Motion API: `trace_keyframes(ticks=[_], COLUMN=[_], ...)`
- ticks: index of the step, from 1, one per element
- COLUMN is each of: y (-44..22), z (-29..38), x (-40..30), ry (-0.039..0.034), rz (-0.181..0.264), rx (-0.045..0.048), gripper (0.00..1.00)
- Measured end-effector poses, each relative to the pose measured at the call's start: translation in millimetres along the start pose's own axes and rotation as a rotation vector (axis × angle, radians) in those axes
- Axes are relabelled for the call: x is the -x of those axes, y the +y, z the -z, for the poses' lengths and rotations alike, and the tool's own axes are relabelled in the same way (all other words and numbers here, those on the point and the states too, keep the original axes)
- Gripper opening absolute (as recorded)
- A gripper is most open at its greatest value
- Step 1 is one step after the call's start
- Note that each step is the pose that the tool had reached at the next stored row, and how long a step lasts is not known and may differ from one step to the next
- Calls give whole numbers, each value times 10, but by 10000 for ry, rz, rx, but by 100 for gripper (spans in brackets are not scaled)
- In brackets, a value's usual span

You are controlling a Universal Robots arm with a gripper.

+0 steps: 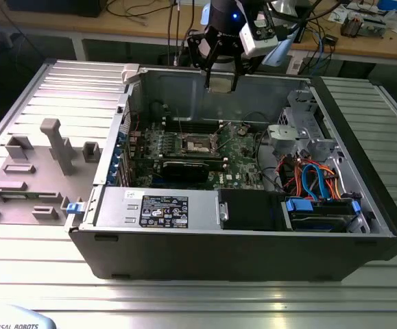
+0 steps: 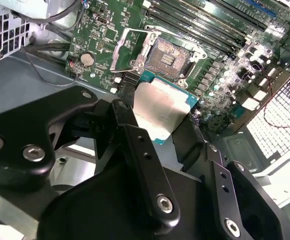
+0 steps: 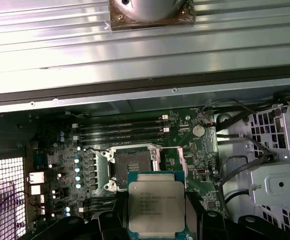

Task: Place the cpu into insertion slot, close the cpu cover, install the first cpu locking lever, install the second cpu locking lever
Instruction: 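Place the cpu into insertion slot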

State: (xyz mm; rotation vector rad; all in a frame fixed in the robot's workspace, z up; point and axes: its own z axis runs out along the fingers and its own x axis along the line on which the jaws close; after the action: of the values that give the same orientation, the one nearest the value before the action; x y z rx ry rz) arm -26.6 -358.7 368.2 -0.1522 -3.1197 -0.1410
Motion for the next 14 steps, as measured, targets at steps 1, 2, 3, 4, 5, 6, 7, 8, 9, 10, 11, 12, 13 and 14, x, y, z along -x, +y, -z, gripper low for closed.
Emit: trace_keyframes(ticks=[1,2,3,4,5,6,7,8,9,10,11,12,13,14], y=[0,0,0,0,0,0,0,0,0,0,0,0,0,-1], z=[0,0,-1,-1,-1,-1,-1,-1,-1,-1,-2,-3,-4,-5], x=[0,0,0,0,0,0,0,0,0,0,0,0,0,0], ry=[0,0,0,0,0,0,0,0,-1,-2,-5,-11,-17,-32], rz=[0,0,0,-1,-2,-2,-2,-3,-9,-29,-50,-107,-183,-358], rx=[0,-1,0,0,0,0,1,0,0,0,1,-3,-4,-5], gripper=[54,54,54,54,54,54,54,54,54,54,54,54,54,54])
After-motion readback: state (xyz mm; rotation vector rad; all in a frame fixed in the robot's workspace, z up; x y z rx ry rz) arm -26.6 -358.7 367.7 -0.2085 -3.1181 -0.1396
